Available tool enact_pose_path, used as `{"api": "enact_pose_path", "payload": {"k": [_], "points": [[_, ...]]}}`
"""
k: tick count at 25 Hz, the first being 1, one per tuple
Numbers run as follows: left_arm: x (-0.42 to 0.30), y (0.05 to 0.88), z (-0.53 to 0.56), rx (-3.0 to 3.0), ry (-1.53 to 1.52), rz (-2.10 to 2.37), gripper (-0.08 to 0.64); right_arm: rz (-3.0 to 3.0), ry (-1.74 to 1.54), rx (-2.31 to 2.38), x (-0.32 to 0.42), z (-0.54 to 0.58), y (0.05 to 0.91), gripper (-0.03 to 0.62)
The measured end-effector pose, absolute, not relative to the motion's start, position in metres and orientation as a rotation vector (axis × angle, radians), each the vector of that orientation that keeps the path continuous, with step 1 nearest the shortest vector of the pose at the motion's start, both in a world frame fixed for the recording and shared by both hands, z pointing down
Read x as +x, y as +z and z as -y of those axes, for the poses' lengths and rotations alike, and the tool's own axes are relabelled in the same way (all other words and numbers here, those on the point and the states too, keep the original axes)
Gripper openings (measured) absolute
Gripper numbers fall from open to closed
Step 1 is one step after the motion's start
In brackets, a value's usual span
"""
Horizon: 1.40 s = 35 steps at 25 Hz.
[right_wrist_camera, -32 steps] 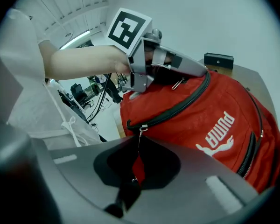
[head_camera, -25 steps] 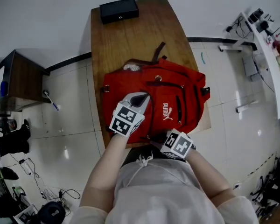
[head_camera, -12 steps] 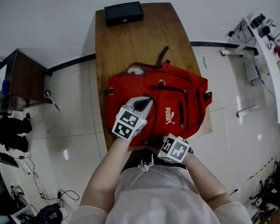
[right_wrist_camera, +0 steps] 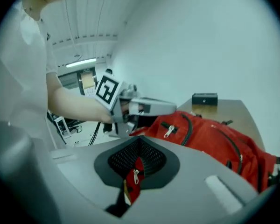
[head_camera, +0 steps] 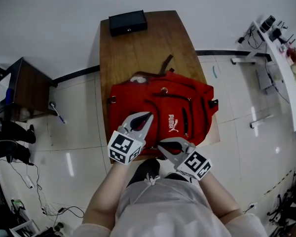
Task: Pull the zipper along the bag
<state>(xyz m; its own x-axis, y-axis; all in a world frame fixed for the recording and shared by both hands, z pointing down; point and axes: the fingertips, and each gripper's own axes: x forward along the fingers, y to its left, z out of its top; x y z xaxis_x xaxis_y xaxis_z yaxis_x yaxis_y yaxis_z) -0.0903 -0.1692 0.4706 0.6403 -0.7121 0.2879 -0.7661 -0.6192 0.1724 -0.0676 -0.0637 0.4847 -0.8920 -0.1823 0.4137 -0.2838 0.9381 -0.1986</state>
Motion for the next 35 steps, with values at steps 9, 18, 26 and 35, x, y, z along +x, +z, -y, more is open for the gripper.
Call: {"api": "enact_pose_path", "payload": {"k": [9,18,26,35], "points": [[-0.04,0.398,0.058,2.697,0.151,1.32,0.008,2.933,0.114,0.564,0.005,0.046,0.386,0.006],[0.019,0.379,-0.071,2.685,0.081,1.452,0.008,3.037,-0.018,0.543,0.059,-0.067,0.344,0.006],[0.029,0.374,-0.145,2.634,0.066,1.606,0.008,3.009,0.01,0.646,0.1,-0.122,0.347,0.006],[0.022,0.343,-0.165,2.696,0.078,1.686,0.008,3.023,-0.091,0.646,0.098,-0.141,0.337,0.006]]}}
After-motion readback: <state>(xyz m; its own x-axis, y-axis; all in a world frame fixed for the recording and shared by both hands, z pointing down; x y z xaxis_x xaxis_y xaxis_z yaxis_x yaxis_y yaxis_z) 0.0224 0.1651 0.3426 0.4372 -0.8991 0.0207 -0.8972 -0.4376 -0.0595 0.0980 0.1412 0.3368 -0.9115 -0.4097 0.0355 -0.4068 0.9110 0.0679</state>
